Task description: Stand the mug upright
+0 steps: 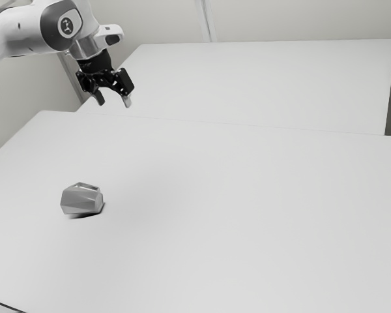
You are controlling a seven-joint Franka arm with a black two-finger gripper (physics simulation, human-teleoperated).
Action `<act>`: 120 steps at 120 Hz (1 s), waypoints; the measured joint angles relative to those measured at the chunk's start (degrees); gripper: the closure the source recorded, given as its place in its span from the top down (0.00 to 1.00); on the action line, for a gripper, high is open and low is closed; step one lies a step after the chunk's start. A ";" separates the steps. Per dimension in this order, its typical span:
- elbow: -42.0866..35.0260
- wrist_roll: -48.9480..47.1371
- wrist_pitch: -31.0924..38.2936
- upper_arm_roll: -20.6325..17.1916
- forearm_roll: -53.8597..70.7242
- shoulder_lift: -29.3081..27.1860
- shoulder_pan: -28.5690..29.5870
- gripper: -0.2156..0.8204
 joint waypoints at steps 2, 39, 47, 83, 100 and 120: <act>0.00 0.01 -0.03 0.00 -0.01 0.00 0.01 0.79; -1.08 0.17 -0.71 0.52 -1.30 -0.60 0.58 0.79; -1.80 0.74 -1.86 3.71 -5.67 -0.85 0.29 0.79; -12.51 10.20 -5.76 12.13 -27.35 -2.21 15.46 0.79; -15.94 15.65 -5.95 14.56 -31.57 -1.03 18.35 0.79; -16.38 23.78 -3.80 15.25 -37.09 7.95 23.04 0.79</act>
